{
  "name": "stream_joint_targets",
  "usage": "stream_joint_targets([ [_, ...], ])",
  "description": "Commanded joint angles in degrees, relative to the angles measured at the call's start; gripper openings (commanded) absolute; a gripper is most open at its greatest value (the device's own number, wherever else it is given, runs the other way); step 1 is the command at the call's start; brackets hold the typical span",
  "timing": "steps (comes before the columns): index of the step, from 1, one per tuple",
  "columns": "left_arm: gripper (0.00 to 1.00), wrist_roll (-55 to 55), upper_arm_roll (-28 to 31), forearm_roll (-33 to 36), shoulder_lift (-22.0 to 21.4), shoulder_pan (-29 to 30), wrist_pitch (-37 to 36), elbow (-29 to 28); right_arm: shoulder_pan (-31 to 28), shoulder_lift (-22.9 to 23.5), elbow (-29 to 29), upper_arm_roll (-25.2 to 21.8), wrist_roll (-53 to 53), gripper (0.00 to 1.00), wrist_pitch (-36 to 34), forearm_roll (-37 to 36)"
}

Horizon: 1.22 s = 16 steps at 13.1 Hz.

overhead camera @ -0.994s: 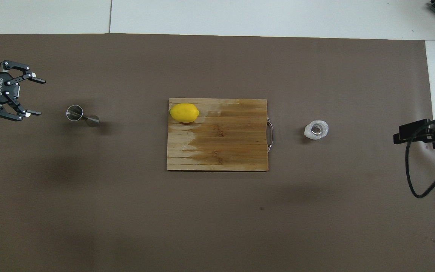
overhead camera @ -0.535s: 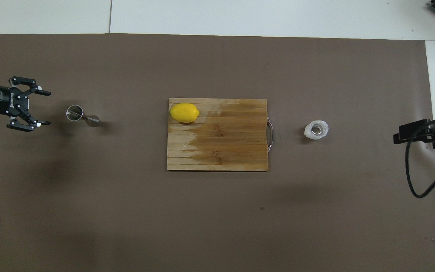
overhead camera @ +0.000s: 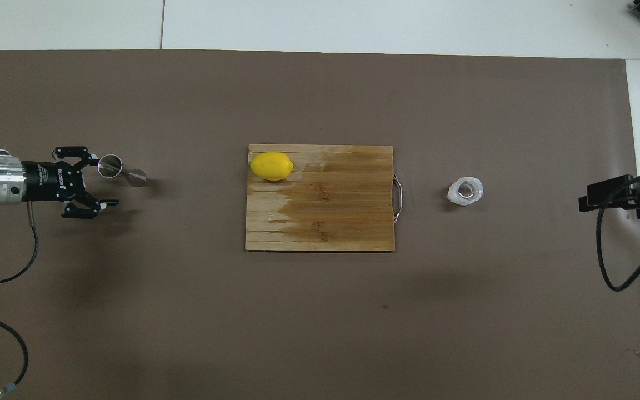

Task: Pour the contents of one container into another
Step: 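Close the left gripper around the metal cup and lift it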

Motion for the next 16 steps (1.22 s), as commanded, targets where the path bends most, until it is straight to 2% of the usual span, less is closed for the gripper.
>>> stream_joint_targets([
  [1, 1.0, 2.4, 0.5, -4.0, -2.4, -2.1, 3.9, -4.5, -0.2, -0.9, -0.8, 0.1, 0.0, 1.0, -0.5, 1.2],
  [9, 1.0, 6.7, 0.5, -10.4, -3.3, -1.9, 4.0, -6.0, -0.2, -0.9, -0.8, 0.1, 0.0, 1.0, -0.5, 1.2],
  [10, 0.95, 7.2, 0.5, -10.5, -3.3, -1.9, 4.0, -6.0, -0.2, -0.9, -0.8, 0.2, 0.0, 1.0, -0.5, 1.2],
  [11, 0.76, 7.7, 0.5, -11.2, -3.3, -1.8, 4.0, -6.0, -0.2, -0.9, -0.8, 0.1, 0.0, 1.0, -0.5, 1.2],
  [12, 0.52, 7.8, 0.5, -12.4, -3.4, -1.5, 4.0, -6.0, -0.2, -0.9, -0.8, 0.2, 0.0, 1.0, -0.5, 1.2],
  [13, 0.35, 7.9, 0.5, -12.9, -3.7, -1.7, 4.1, -6.0, -0.2, -0.9, -0.8, 0.1, 0.0, 1.0, -0.5, 1.2],
  [14, 0.12, 7.9, 0.5, -13.1, -3.7, -1.7, 4.2, -5.9, -0.2, -0.9, -0.8, 0.2, 0.0, 1.0, -0.5, 1.2],
  [15, 0.0, 8.0, 0.5, -13.7, -3.8, -1.7, 4.2, -5.9, -0.2, -0.9, -0.8, 0.2, 0.0, 1.0, -0.5, 1.2],
  [16, 0.0, 8.1, 0.5, -13.9, -4.1, -1.5, 4.2, -5.9, -0.2, -0.9, -0.8, 0.1, 0.0, 1.0, -0.5, 1.2],
])
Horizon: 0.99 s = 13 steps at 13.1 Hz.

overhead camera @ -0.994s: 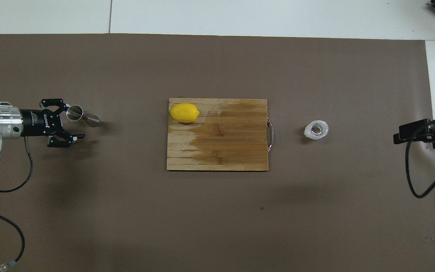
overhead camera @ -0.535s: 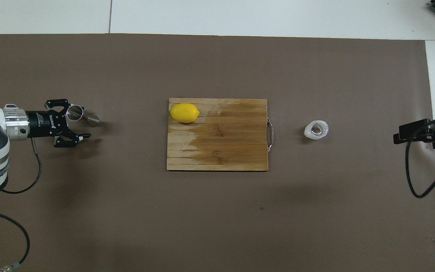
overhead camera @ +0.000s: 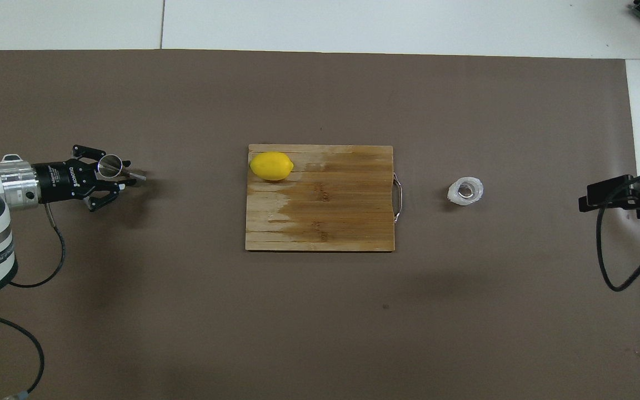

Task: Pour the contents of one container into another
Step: 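Close the left gripper around the metal cup and lift it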

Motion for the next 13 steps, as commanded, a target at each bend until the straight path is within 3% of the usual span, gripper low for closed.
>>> stream_joint_targets([
  [1, 0.0, 1.2, 0.2, -1.8, -2.9, 0.1, 1.1, -2.3, -0.2, -0.9, -0.8, 0.1, 0.0, 1.0, -0.5, 1.2],
  [7, 0.0, -1.3, 0.4, -1.9, -11.6, -3.0, 1.1, -5.4, -0.2, -0.9, -0.8, 0.1, 0.0, 1.0, -0.5, 1.2],
  [11, 0.0, -13.9, 0.2, -1.9, -17.6, -9.9, 1.1, -7.3, -0.2, -0.9, -0.8, 0.1, 0.0, 1.0, -0.5, 1.2],
  [13, 0.0, -14.1, -0.2, -2.9, -19.3, -15.1, 1.5, -7.4, -0.2, -0.9, -0.8, 0.1, 0.0, 1.0, -0.5, 1.2],
])
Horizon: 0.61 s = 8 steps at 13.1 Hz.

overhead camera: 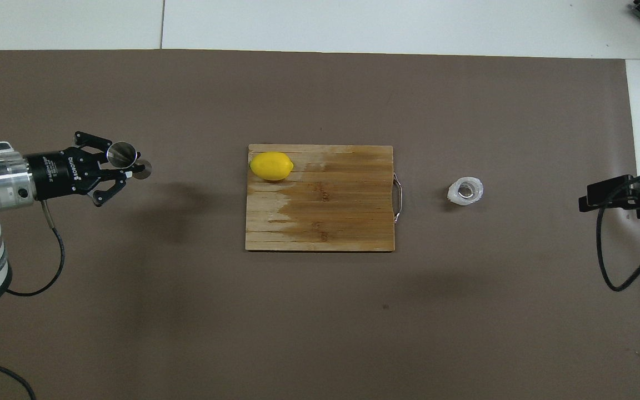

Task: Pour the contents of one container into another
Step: 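Carry the metal cup with the left gripper over the board beside the lemon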

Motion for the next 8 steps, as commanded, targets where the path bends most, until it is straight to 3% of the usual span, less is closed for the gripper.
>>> stream_joint_targets([
  [1, 0.0, -1.6, 0.7, -3.6, -3.5, -8.0, 2.9, -2.5, -0.2, -0.9, -0.8, 0.1, 0.0, 1.0, -0.5, 1.2],
  [4, 0.0, -1.9, 0.5, -11.8, -3.1, -17.9, 11.5, -3.0, -0.2, -0.9, -0.8, 0.1, 0.0, 1.0, -0.5, 1.2],
  [5, 0.0, -2.0, 0.5, -14.4, -2.5, -22.8, 17.6, -3.0, -0.2, -0.9, -0.8, 0.1, 0.0, 1.0, -0.5, 1.2],
  [7, 0.0, -2.3, 0.5, -24.9, -0.8, -31.7, 32.1, -2.4, -0.2, -0.9, -0.8, 0.1, 0.0, 1.0, -0.5, 1.2],
  [8, 0.0, -2.3, 0.5, -31.0, -0.5, -33.1, 34.6, -2.0, -0.2, -0.9, -0.8, 0.1, 0.0, 1.0, -0.5, 1.2],
])
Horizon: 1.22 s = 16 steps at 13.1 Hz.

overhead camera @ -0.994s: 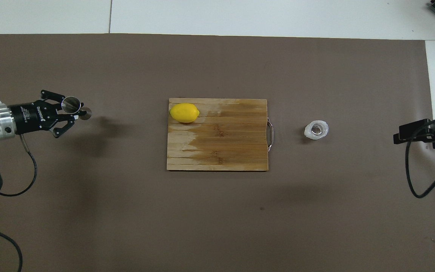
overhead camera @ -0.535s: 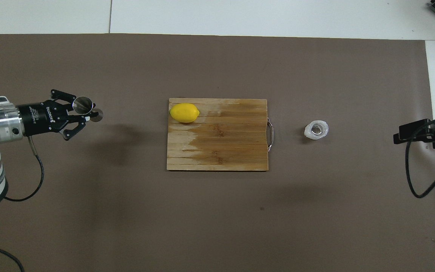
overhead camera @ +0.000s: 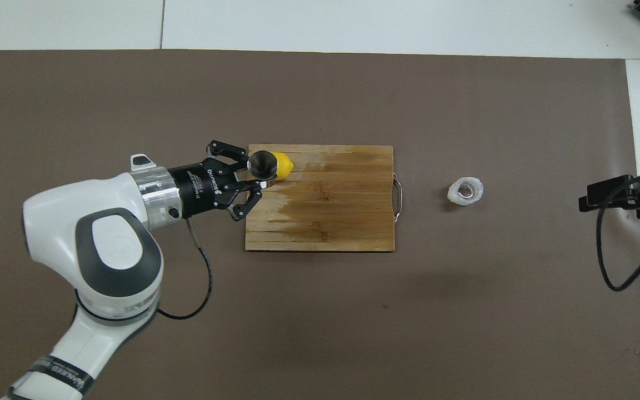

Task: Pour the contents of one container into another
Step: 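Carry the metal cup with the left gripper over the board beside the lemon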

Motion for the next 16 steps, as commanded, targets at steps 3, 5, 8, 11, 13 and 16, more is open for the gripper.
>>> stream_joint_targets([
  [3, 0.0, -0.3, 0.6, -14.1, 2.4, -5.2, 7.4, 1.6, -0.2, -0.9, -0.8, 0.1, 0.0, 1.0, -0.5, 1.2],
  [5, 0.0, -0.1, 0.3, -15.5, 6.4, -6.2, 9.6, 4.2, -0.2, -0.9, -0.8, 0.1, 0.0, 1.0, -0.5, 1.2],
  [8, 0.0, 0.2, -0.1, -15.9, 8.9, -6.8, 10.1, 4.7, -0.2, -0.9, -0.8, 0.1, 0.0, 1.0, -0.4, 1.2],
  [11, 0.0, 0.4, -0.1, -15.9, 13.7, -8.7, 12.4, 8.2, -0.2, -0.9, -0.8, 0.1, 0.0, 1.0, -0.5, 1.2],
  [13, 0.0, 1.8, -0.2, -15.9, 16.9, -9.6, 12.7, 11.9, -0.2, -0.9, -0.8, 0.1, 0.0, 1.0, -0.5, 1.2],
  [16, 0.0, 1.9, -0.8, -16.4, 18.9, -9.6, 14.2, 13.5, -0.2, -0.9, -0.8, 0.1, 0.0, 1.0, -0.5, 1.2],
])
